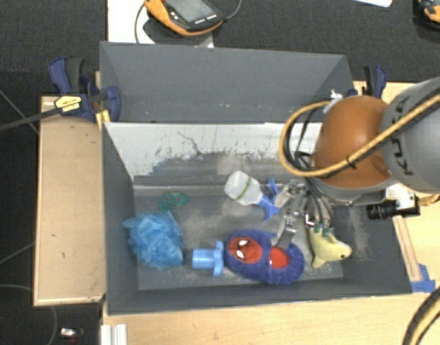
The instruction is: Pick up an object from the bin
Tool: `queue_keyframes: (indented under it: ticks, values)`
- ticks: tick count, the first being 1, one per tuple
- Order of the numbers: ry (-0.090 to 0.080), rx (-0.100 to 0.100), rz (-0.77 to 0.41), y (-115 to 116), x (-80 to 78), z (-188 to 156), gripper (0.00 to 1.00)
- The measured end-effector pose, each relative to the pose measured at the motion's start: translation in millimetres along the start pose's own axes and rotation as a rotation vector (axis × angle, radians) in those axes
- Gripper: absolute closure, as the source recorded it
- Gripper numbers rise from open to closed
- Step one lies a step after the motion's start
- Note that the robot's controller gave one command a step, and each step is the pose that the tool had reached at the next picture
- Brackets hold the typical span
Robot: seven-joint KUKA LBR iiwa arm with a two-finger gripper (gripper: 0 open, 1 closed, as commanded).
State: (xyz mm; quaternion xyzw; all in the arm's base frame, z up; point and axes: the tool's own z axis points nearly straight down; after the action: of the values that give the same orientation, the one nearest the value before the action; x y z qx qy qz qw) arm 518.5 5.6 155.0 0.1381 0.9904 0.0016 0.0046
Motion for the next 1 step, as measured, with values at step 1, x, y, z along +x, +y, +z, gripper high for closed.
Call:
queue_keyframes:
  ticks: [1]
  values:
    - [0.000, -0.001, 0.094, 8.1, -10.0, -9.1, 0.00]
